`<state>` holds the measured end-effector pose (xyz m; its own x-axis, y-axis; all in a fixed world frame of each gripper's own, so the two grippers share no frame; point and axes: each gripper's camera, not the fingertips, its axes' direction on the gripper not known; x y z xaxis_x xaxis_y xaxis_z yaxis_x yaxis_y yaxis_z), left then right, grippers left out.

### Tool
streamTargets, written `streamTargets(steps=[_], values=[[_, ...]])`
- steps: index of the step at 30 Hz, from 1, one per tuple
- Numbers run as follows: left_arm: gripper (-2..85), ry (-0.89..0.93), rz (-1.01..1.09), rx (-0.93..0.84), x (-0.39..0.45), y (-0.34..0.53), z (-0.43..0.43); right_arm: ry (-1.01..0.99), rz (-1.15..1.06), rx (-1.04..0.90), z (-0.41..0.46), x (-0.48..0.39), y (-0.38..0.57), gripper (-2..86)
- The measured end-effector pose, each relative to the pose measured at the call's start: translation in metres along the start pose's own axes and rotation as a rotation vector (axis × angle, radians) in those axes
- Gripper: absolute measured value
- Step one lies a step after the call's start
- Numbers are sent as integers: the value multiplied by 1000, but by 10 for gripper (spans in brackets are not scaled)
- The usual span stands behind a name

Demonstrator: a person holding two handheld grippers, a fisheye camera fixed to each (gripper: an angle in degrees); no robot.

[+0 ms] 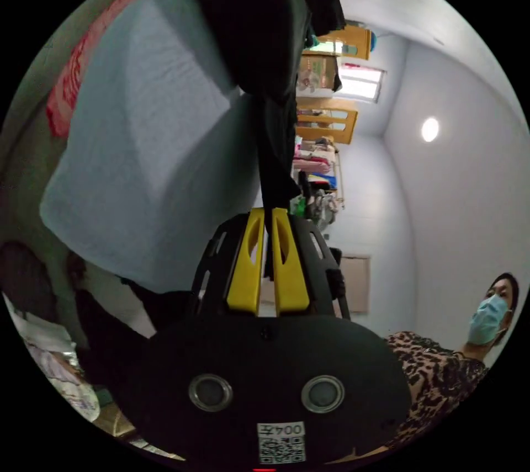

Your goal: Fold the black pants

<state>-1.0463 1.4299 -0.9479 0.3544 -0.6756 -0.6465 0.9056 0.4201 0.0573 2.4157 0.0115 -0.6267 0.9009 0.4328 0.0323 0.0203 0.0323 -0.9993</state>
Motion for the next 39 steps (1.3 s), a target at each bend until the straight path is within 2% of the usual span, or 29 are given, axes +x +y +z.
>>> streamTargets(steps=[2, 6, 10, 14, 17, 19, 22, 26, 28, 32, 39], values=[[25, -117, 28, -24, -2, -3, -1, 0, 30, -44, 19, 6, -4, 8], [22, -149, -39, 24, -21, -1, -3, -27, 77, -94, 46, 13, -11, 11], [19, -209, 21, 45, -16, 6, 4, -13, 80, -140, 62, 8, -18, 26], [9, -191, 2, 46, -31, 14, 13, -90, 112, -211, 68, 14, -16, 39], [6, -160, -14, 124, -38, 30, 7, -65, 24, -315, 64, -5, -1, 54], [5, -164, 19, 155, -32, 41, 4, -46, -43, -282, 41, -21, 11, 63], [7, -210, 117, 105, -5, 58, 19, -11, -68, -91, -29, -33, 34, 76], [22, -242, 314, -143, 47, 82, 106, 105, 90, 231, -137, -4, 79, 85], [36, -241, 387, -269, 65, 98, 163, 193, 151, 267, -165, 12, 94, 94], [80, -340, 563, -518, 97, 152, 306, 377, 93, 166, -180, 20, 101, 135], [111, -597, 714, -597, 118, 235, 467, 470, -177, -121, -144, 11, 81, 139]])
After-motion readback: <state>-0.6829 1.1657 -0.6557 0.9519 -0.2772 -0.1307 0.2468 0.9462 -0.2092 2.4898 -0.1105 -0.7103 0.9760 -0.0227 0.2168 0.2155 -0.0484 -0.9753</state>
